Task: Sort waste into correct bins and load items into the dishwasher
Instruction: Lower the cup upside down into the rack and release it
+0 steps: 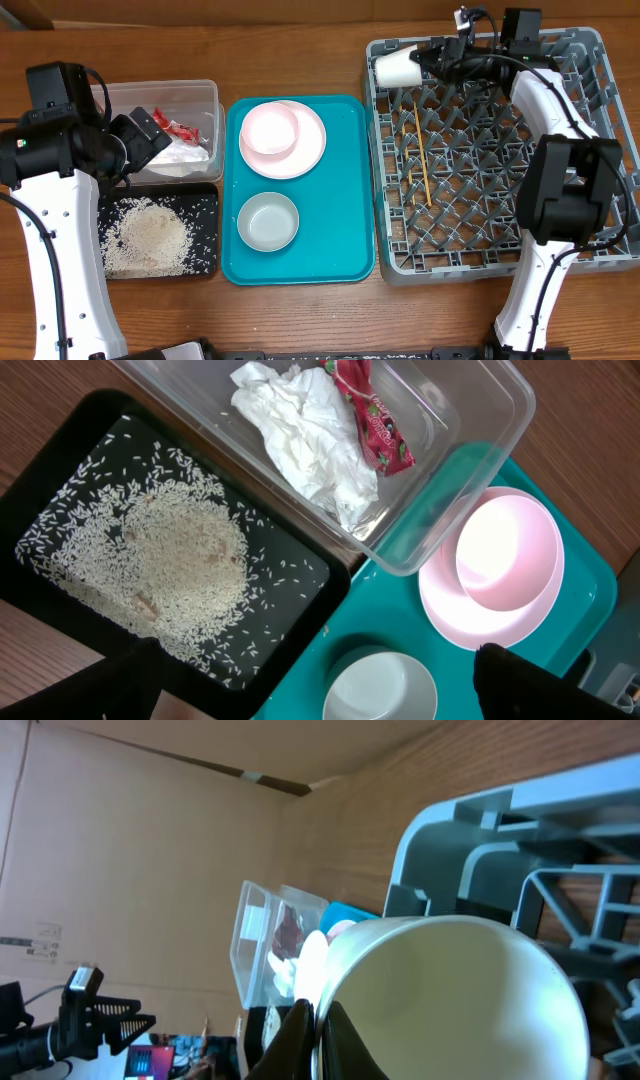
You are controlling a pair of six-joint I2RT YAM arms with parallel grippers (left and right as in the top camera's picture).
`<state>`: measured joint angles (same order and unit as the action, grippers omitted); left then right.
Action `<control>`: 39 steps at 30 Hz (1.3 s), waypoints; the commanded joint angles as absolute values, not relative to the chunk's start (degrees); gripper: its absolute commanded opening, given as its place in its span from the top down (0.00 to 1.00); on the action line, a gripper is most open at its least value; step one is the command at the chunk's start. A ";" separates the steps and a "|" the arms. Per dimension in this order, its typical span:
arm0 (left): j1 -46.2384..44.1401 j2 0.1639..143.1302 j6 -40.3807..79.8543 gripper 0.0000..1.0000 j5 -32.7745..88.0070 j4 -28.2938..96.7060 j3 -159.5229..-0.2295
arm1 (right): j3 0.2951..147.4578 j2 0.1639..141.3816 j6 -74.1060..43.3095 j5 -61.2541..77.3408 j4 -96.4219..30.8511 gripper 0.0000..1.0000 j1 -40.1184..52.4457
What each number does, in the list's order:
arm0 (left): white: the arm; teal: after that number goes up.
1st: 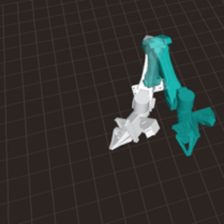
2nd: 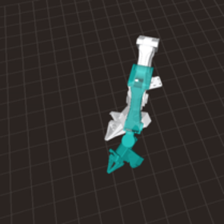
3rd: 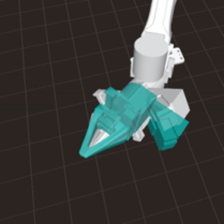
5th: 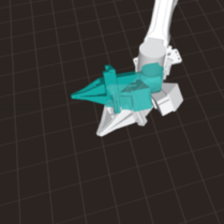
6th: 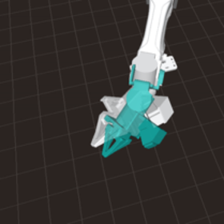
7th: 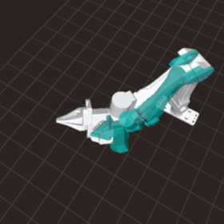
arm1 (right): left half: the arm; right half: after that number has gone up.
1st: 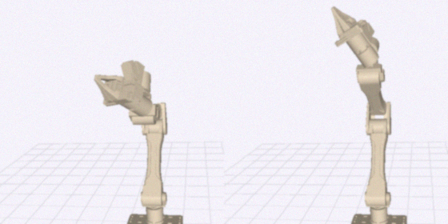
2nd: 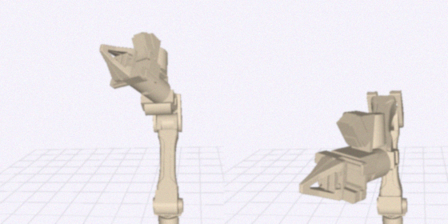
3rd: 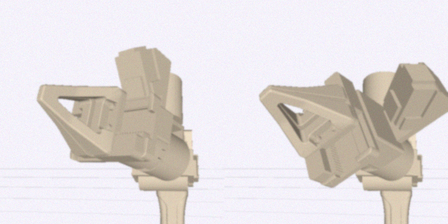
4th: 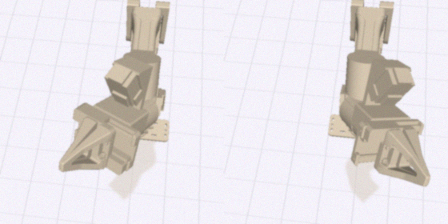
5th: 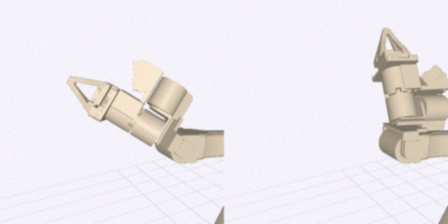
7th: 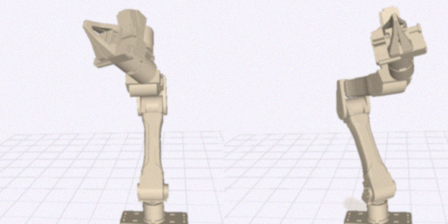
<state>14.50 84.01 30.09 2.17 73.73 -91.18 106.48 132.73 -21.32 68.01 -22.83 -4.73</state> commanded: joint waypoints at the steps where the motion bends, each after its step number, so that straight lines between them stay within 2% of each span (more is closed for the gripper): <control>1: 14.61 84.27 30.24 0.00 2.37 73.67 -91.02 | 106.06 132.90 -19.03 66.87 -23.46 0.96 -4.51; 6: 14.61 84.27 30.24 0.00 2.39 73.67 -91.02 | 106.06 132.90 -19.07 66.92 -23.53 0.95 -4.86; 13: 14.61 84.27 30.24 0.00 2.37 73.67 -91.02 | 106.06 132.90 -19.05 66.89 -24.14 0.88 -5.48; 31: 14.61 84.27 30.24 0.00 2.37 73.67 -91.02 | 106.06 132.90 -19.03 66.87 -28.82 0.88 -10.46; 35: 14.61 84.27 30.24 0.00 2.37 73.67 -91.02 | 106.06 132.90 -19.03 66.89 -29.78 0.83 -11.25; 39: 14.61 84.27 30.24 0.00 2.37 73.67 -91.02 | 106.08 132.90 -19.07 66.87 -30.35 0.82 -11.81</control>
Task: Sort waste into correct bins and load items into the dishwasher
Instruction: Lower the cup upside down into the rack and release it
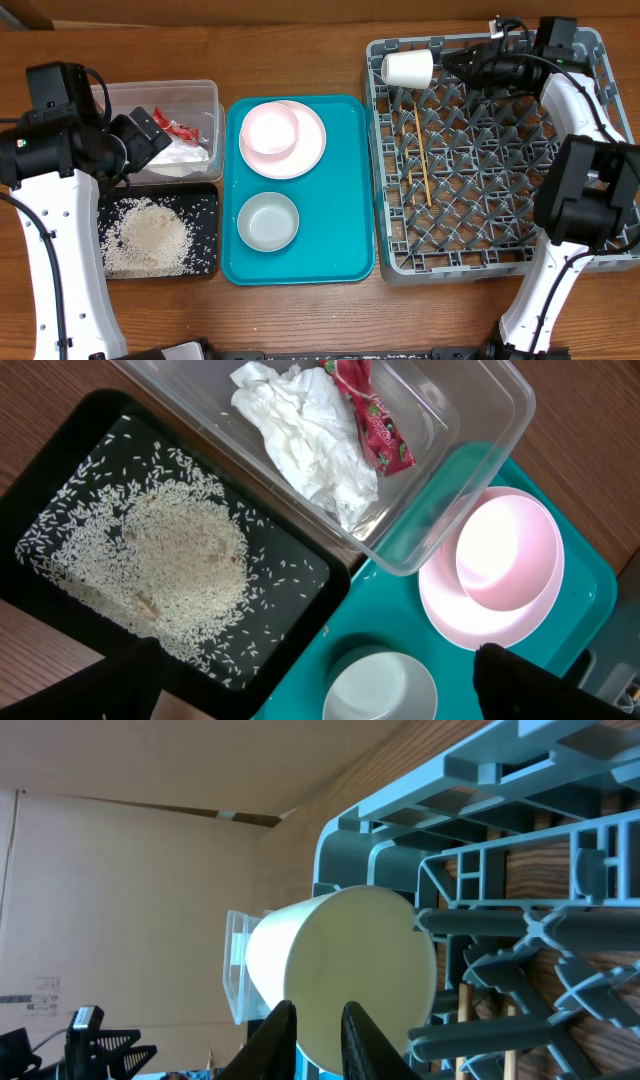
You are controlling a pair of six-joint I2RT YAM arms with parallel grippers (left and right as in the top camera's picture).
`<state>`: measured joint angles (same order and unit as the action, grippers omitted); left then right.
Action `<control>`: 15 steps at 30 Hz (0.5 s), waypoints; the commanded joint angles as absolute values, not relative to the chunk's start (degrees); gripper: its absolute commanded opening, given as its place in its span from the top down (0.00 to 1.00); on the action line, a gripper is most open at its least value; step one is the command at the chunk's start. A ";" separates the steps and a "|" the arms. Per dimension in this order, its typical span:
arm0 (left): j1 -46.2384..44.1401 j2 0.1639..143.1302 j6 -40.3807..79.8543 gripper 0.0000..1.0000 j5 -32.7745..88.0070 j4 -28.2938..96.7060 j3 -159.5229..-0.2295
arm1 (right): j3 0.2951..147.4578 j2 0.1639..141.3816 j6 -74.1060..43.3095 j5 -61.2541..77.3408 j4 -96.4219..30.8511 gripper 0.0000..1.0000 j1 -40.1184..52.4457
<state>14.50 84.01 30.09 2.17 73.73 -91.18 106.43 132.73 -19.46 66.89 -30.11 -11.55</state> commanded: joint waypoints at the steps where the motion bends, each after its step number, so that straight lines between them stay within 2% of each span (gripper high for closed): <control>1: 14.61 84.27 30.24 0.00 2.37 73.67 -91.02 | 106.08 132.90 -19.07 66.89 -30.33 0.82 -12.01; 9: 14.61 84.27 30.24 0.00 2.39 73.67 -91.02 | 108.68 130.78 -21.21 66.24 -31.38 0.84 -13.26; 15: 14.61 84.27 30.24 0.00 2.37 73.67 -91.02 | 109.58 123.07 -17.26 54.00 -35.66 0.93 -9.82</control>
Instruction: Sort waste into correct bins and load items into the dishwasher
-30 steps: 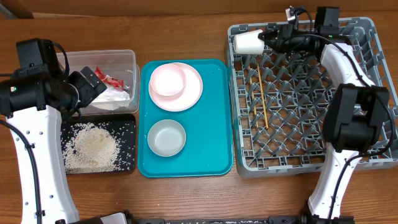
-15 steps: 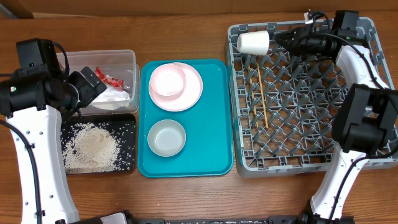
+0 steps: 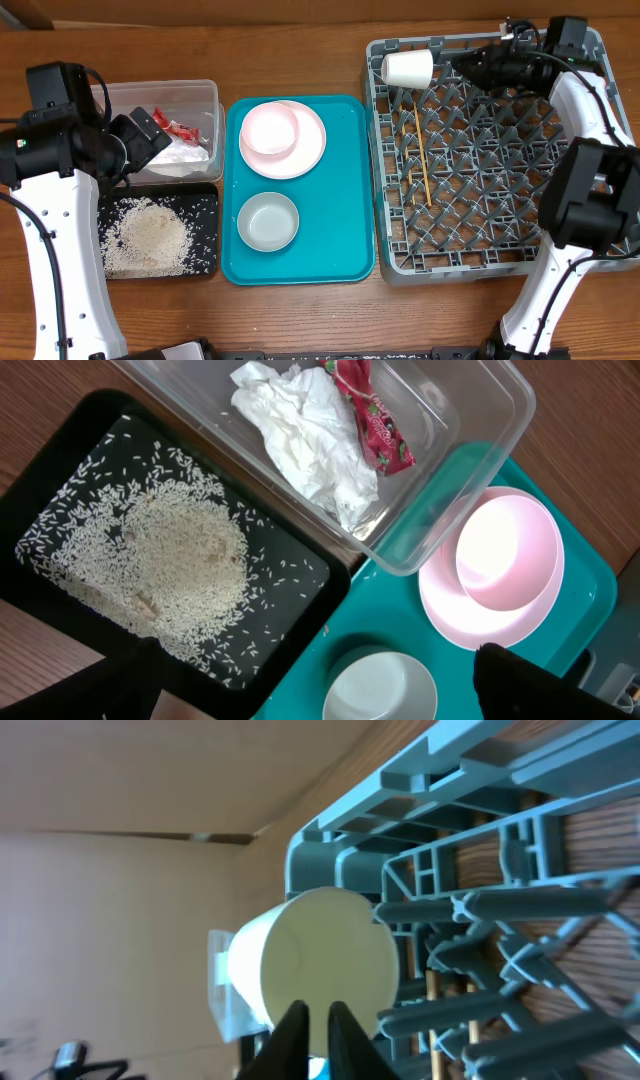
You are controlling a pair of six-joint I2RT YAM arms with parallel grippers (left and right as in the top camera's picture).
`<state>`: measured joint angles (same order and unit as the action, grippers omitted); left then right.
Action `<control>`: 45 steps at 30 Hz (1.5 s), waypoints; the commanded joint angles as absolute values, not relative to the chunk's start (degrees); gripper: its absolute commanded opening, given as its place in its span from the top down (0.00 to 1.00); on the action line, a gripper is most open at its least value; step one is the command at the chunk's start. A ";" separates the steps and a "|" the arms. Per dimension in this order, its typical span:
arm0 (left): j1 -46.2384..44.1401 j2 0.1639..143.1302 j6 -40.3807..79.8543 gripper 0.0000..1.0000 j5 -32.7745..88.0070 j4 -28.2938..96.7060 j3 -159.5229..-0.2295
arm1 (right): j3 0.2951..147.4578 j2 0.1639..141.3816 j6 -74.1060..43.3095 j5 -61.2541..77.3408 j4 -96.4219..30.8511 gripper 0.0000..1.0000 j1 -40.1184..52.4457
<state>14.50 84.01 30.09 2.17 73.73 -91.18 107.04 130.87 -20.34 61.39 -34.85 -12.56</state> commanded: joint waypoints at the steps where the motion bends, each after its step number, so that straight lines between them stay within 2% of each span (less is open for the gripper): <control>1: 14.61 84.27 30.24 0.00 2.39 73.67 -91.02 | 109.58 121.89 -16.01 51.92 -36.58 0.94 -8.78; 10: 14.59 84.27 30.24 0.00 2.39 73.67 -91.02 | 109.06 118.74 -12.97 29.08 -48.03 0.96 1.74; 20: 14.61 84.27 30.24 0.00 2.37 73.67 -91.02 | 108.31 118.74 -13.50 10.37 -49.95 0.96 8.47; 45: 14.61 84.27 30.24 0.00 2.37 73.67 -91.02 | 107.02 119.20 -13.69 8.54 -45.21 0.96 8.62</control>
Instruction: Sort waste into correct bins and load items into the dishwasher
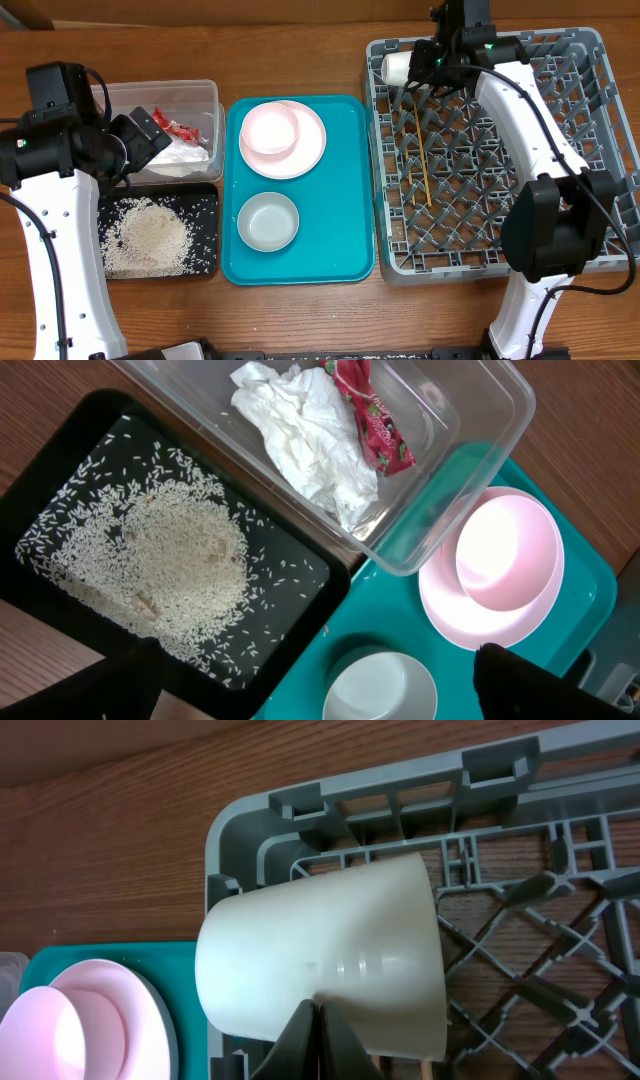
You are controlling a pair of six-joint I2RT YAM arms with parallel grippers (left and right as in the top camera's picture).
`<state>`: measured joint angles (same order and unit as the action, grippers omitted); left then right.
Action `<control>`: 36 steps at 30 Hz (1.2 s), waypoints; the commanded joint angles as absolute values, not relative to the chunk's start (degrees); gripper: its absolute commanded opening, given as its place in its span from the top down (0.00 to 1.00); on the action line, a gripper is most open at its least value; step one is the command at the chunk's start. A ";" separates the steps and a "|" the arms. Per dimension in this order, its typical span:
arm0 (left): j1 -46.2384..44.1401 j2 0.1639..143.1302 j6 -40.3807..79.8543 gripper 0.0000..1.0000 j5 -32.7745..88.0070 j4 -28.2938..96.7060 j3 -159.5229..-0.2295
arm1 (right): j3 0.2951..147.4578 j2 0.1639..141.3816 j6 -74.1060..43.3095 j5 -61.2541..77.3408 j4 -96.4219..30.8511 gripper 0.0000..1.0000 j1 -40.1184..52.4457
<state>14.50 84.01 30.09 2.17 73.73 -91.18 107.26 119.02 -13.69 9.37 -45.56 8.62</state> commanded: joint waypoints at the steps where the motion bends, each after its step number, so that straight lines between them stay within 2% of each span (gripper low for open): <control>1: 14.61 84.27 30.24 0.00 2.39 73.67 -91.02 | 107.02 119.20 -13.69 8.54 -45.25 0.96 8.62; 11: 14.61 84.27 30.24 0.00 2.39 73.67 -91.02 | 107.02 119.17 -13.69 9.26 -53.28 0.96 8.62; 36: 14.61 84.27 30.24 0.00 2.37 73.67 -91.02 | 104.77 119.83 -15.03 6.63 -50.00 0.96 8.62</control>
